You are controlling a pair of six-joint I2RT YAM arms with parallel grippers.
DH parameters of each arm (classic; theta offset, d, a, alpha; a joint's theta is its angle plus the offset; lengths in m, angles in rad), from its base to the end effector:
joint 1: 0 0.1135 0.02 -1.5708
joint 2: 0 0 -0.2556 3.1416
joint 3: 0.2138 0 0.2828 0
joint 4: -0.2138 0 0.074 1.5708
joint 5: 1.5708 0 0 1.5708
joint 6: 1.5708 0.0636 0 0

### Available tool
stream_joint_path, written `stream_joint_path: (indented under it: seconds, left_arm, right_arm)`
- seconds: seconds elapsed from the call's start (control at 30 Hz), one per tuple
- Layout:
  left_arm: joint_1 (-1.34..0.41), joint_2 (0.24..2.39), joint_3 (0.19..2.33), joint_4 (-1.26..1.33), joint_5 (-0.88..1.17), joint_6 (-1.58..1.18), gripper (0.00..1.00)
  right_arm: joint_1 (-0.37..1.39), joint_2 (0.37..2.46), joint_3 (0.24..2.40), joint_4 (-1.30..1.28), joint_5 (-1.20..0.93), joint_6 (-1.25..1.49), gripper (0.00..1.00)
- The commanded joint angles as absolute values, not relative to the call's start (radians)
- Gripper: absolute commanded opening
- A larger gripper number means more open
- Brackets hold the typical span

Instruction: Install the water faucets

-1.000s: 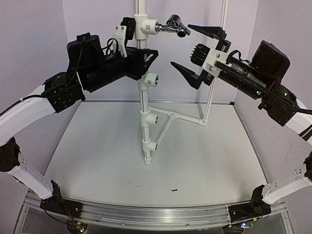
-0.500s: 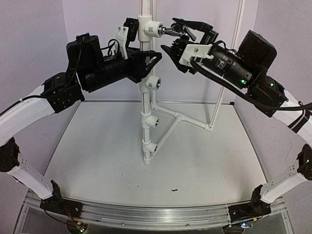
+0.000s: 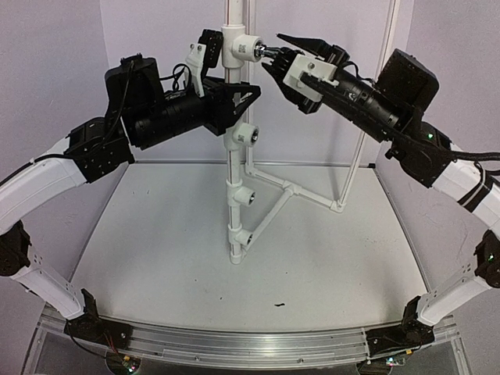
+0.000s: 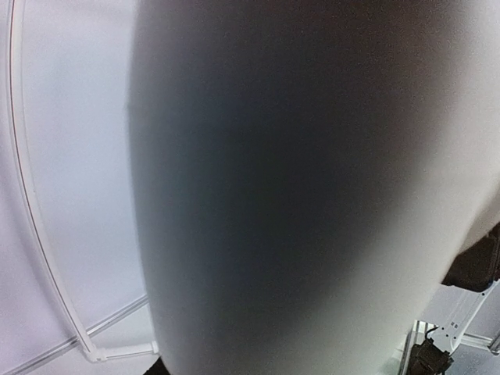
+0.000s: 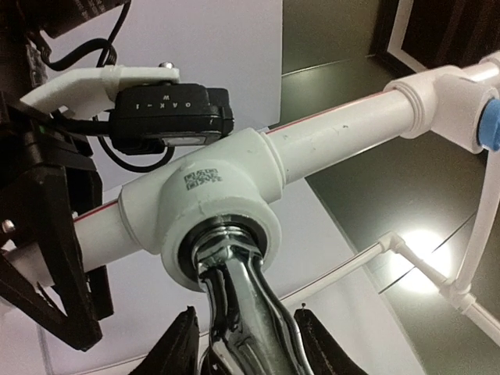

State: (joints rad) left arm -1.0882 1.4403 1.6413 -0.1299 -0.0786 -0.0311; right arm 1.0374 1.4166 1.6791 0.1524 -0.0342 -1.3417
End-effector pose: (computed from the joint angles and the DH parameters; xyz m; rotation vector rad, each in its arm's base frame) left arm 0.1820 -0.3366 0.4907 0.7285 1.3778 -0.8358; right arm 0.1801 0.3093 0.5512 -1.0873 0.4031 -0.2498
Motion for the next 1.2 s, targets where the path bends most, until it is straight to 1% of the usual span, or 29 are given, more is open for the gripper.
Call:
stream_joint_path:
  seconds: [0.0, 0.1, 0.13, 0.2, 0.23, 0.4, 0.43, 0.53, 0.57, 0.7, 0.77, 0.83, 0.93, 0.97, 1.03, 1.17]
  left_arm:
    - [-1.112, 1.518, 1.553, -0.556, -0.051, -0.192, 0.00]
    - [-1.112, 1.521, 1.559, -0.559, -0.063, -0.191, 0.00]
    - [-1.111, 1.522, 1.560, -0.560, -0.068, -0.190, 0.00]
    - [-1.111, 1.525, 1.563, -0.561, -0.067, -0.189, 0.00]
    - [-1.111, 1.528, 1.566, -0.562, -0.064, -0.190, 0.00]
    - [-1.111, 1.540, 1.580, -0.565, -0.052, -0.190, 0.00]
    - [-1.111, 1.541, 1.581, -0.566, -0.052, -0.190, 0.00]
    - [-1.110, 1.544, 1.585, -0.566, -0.054, -0.190, 0.00]
    - [-1.110, 1.545, 1.586, -0.566, -0.054, -0.189, 0.00]
    - [-1.111, 1.550, 1.592, -0.567, -0.053, -0.186, 0.00]
    - [-1.111, 1.552, 1.594, -0.566, -0.052, -0.186, 0.00]
    - [-1.111, 1.552, 1.595, -0.566, -0.052, -0.187, 0.00]
    - [-1.111, 1.551, 1.595, -0.567, -0.054, -0.189, 0.00]
    - [-1.111, 1.549, 1.595, -0.566, -0.055, -0.189, 0.00]
    - [-1.111, 1.544, 1.590, -0.567, -0.057, -0.188, 0.00]
    - [-1.111, 1.532, 1.580, -0.566, -0.061, -0.182, 0.00]
  right_arm:
    - [1.040, 1.346, 1.701, 0.050, -0.024, -1.121, 0.59]
    - [1.040, 1.335, 1.702, 0.014, -0.028, -1.027, 0.59]
    - [1.039, 1.333, 1.704, 0.005, -0.031, -0.991, 0.58]
    - [1.039, 1.336, 1.719, -0.021, -0.046, -0.907, 0.44]
    - [1.039, 1.342, 1.735, -0.041, -0.061, -0.851, 0.40]
    - [1.039, 1.368, 1.767, -0.055, -0.143, -0.553, 0.32]
    - [1.039, 1.371, 1.767, -0.055, -0.169, -0.475, 0.28]
    - [1.039, 1.361, 1.737, -0.035, -0.255, -0.271, 0.12]
    - [1.039, 1.358, 1.722, -0.019, -0.282, -0.195, 0.09]
    - [1.039, 1.356, 1.667, 0.119, -0.299, 0.216, 0.08]
    - [1.040, 1.348, 1.660, 0.172, -0.258, 0.454, 0.21]
    - [1.039, 1.325, 1.637, 0.238, -0.231, 0.615, 0.36]
    - [1.039, 1.267, 1.572, 0.305, -0.166, 0.685, 0.52]
    - [1.039, 1.247, 1.557, 0.305, -0.138, 0.666, 0.57]
    - [1.039, 1.201, 1.532, 0.264, -0.087, 0.546, 0.65]
    - [1.040, 1.113, 1.500, 0.131, -0.040, 0.158, 0.79]
